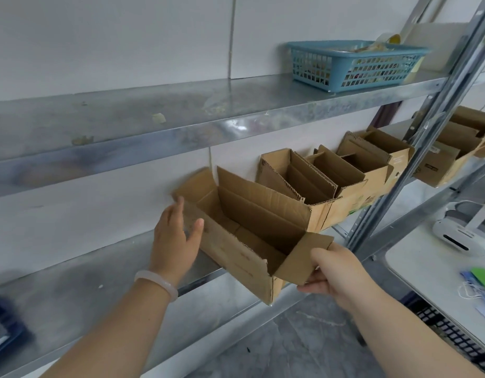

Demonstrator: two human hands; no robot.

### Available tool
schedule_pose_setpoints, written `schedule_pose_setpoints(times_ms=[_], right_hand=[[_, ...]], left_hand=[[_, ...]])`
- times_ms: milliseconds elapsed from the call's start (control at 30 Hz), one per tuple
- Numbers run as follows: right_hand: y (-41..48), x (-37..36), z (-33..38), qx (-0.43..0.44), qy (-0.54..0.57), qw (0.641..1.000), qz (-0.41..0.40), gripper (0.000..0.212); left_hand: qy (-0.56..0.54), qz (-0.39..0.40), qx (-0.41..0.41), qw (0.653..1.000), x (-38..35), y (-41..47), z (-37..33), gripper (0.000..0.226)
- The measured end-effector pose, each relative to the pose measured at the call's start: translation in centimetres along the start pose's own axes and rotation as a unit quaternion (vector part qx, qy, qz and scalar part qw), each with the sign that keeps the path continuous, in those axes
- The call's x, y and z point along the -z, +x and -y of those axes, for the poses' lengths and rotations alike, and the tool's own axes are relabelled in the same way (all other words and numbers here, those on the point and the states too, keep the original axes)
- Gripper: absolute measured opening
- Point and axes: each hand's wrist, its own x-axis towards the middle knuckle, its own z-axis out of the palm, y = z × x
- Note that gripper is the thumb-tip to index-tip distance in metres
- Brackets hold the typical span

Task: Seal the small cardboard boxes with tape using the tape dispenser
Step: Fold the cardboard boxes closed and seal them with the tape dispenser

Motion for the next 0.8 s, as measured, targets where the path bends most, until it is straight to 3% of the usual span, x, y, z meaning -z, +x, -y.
schedule_pose_setpoints(times_ms=[233,333,433,533,667,800], right_hand=[[0.8,-2.4,1.5,0.041,-0.146,0.985,0.080,0.029],[1.8,-3.6,2.9,0.066,-0.204,0.971,0.102,0.027],[2.9,-4.8,4.2,0.087,-0.240,0.961,0.109,0.023],[3.9,-6.6,5.2,0.107,-0.263,0.953,0.104,0.020],[5.7,-9.1,5.0,0.175,-0.266,0.945,0.076,0.041],[6.7,-9.9,4.2,0.215,-0.277,0.930,0.111,0.053]], left_hand=[[-0.158,-0.094,0.160,0.970,3.0,-1.5,2.8,0.081],[-0.144,-0.155,0.211,0.954,5.1,-1.8,4.5,0.083],[-0.157,-0.144,0.230,0.950,6.5,-1.8,6.1,0.092],[-0.212,-0.083,0.224,0.948,6.8,-1.7,6.4,0.095],[-0.205,-0.038,0.202,0.957,6.6,-2.1,6.6,0.085],[-0.209,-0.084,0.179,0.958,7.1,-3.5,6.4,0.051]])
